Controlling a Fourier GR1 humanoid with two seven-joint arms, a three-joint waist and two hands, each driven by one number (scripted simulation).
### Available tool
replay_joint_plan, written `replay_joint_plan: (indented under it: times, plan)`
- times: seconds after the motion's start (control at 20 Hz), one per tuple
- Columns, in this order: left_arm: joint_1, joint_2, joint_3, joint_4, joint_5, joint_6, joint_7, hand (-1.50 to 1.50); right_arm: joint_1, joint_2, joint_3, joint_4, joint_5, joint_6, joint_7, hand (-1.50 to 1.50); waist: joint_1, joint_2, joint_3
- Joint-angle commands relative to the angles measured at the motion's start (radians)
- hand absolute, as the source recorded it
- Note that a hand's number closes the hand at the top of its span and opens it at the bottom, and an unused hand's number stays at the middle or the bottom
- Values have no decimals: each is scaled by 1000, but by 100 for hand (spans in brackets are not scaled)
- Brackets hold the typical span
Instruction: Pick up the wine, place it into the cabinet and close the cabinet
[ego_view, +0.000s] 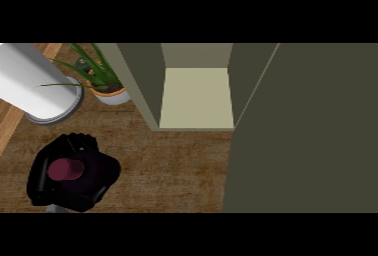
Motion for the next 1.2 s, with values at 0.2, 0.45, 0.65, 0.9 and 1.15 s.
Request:
replay_joint_plan:
  times: [0.2,0.45,0.65,0.9,1.15]
  plan:
    - [-16,-37,-177,-223,-49,158,203,150,46,6,-32,-65,-93,11,-3,-150,-5,2,0]
    - [-82,-38,-324,-262,-24,276,340,150,76,25,-13,-75,-94,20,-17,-150,-9,2,0]
    - [-83,-38,-495,-327,-51,441,341,150,75,49,29,-43,-20,12,-47,-150,-6,1,0]
    - [-242,-38,-512,-305,-51,547,445,150,34,-5,-87,-64,-155,38,-8,-150,-9,2,0]
    - [-388,-38,-555,-154,-6,684,400,150,94,30,5,-134,-87,25,14,-150,-16,3,-1]
